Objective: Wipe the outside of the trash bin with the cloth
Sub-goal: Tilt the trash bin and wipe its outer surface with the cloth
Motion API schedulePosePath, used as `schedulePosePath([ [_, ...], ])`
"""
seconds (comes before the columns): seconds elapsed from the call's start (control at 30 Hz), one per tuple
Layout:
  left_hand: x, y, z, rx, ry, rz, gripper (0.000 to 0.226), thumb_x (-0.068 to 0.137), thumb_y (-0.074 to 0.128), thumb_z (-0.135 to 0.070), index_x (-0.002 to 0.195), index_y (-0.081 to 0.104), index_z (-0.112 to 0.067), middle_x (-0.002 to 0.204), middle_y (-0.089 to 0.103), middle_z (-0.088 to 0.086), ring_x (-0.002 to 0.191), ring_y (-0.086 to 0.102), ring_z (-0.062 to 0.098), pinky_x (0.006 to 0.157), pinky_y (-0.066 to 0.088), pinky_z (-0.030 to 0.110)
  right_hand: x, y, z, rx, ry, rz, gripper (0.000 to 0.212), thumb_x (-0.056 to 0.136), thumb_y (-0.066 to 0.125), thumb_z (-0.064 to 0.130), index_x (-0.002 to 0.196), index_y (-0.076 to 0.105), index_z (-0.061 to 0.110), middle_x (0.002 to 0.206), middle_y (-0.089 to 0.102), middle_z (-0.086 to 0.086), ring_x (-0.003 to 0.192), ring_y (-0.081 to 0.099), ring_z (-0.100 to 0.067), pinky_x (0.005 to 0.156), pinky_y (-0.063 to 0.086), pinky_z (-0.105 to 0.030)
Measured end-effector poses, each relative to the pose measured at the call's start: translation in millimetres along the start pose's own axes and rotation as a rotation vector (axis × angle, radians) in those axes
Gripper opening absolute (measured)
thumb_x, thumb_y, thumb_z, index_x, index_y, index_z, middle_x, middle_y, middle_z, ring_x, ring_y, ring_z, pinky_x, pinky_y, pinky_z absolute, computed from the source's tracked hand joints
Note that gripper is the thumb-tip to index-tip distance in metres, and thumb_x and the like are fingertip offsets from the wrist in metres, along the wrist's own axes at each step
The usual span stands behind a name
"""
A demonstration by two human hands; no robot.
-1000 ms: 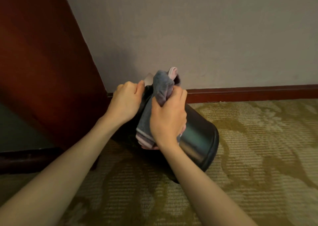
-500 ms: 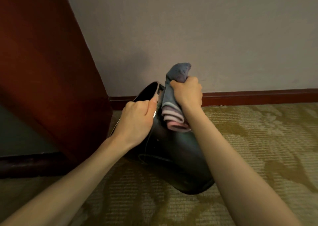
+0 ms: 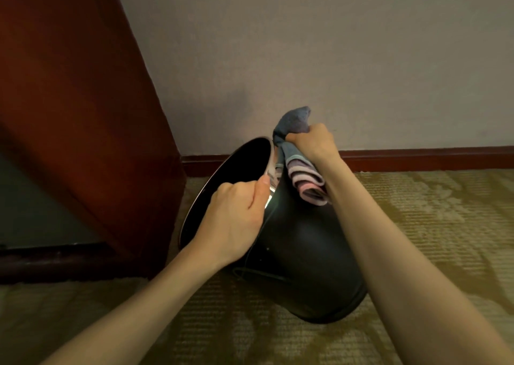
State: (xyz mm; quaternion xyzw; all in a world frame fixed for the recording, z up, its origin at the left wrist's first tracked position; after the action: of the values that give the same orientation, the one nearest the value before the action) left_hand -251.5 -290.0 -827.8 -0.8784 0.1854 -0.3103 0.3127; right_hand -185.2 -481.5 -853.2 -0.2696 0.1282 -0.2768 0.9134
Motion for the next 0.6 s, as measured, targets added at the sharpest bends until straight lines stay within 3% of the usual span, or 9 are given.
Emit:
schedulePosePath([
  [0.1, 0.9, 2.8, 3.1, 0.017, -0.036, -0.007, 0.052, 0.099, 0.033, -0.029, 0.049, 0.041, -0.017, 0.048, 0.047, 0.005, 0.048, 0.049, 0.024, 0.051, 0.039, 0.043, -23.4, -7.3, 3.7, 0.043, -0.077, -0.077, 0.030, 0.079, 0.058, 0.033, 0.091, 0.061, 0.006, 0.087, 0.061, -0.014, 0.079, 0.058, -0.032, 0.063, 0.037, -0.032],
  [0.2, 12.3, 0.1, 8.8, 0.077, -0.065, -0.054, 0.055, 0.099, 0.034, -0.028, 0.045, 0.037, -0.016, 0.044, 0.041, 0.002, 0.047, 0.047, 0.027, 0.051, 0.029, 0.035, -58.3, -9.9, 11.2, 0.094, -0.132, -0.247, 0.017, 0.080, 0.056, 0.035, 0.084, 0.053, 0.018, 0.080, 0.056, -0.002, 0.071, 0.051, -0.025, 0.065, 0.035, -0.031],
  [0.33, 29.8, -5.0, 26.3, 0.065, -0.187, -0.119, 0.054, 0.097, 0.036, -0.030, 0.046, 0.034, -0.015, 0.061, 0.058, 0.023, 0.070, 0.057, 0.044, 0.060, 0.036, 0.041, -105.6, 4.4, 14.7, 0.170, -0.198, -0.464, 0.018, 0.082, 0.056, 0.034, 0.090, 0.047, 0.021, 0.096, 0.057, -0.005, 0.080, 0.054, -0.030, 0.065, 0.030, -0.031],
  [0.47, 40.4, -5.7, 34.4, 0.079, -0.224, -0.124, 0.056, 0.096, 0.039, -0.031, 0.044, 0.030, -0.015, 0.045, 0.036, 0.000, 0.060, 0.049, 0.033, 0.058, 0.028, 0.034, -111.5, 10.7, 16.4, 0.159, -0.286, -0.487, 0.025, 0.082, 0.059, 0.032, 0.097, 0.050, 0.015, 0.101, 0.054, -0.007, 0.087, 0.054, -0.032, 0.064, 0.031, -0.033],
  [0.6, 52.2, -2.8, 35.5, 0.094, -0.228, -0.103, 0.056, 0.096, 0.039, -0.033, 0.044, 0.028, -0.015, 0.048, 0.034, 0.008, 0.067, 0.052, 0.039, 0.060, 0.031, 0.036, -92.0, 2.9, 12.5, 0.082, -0.322, -0.461, 0.029, 0.082, 0.060, 0.032, 0.099, 0.052, 0.010, 0.103, 0.055, -0.012, 0.089, 0.055, -0.038, 0.069, 0.037, -0.039],
])
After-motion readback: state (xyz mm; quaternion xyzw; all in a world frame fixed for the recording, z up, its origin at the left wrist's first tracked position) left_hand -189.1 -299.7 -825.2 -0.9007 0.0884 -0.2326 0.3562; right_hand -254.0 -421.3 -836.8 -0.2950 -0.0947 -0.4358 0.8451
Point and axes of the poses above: each hand's wrist, its own x-axis towards the middle knuckle, its own y-axis out of the palm, z = x × y, the point moved 5 cm from there along x, towards the middle knuckle
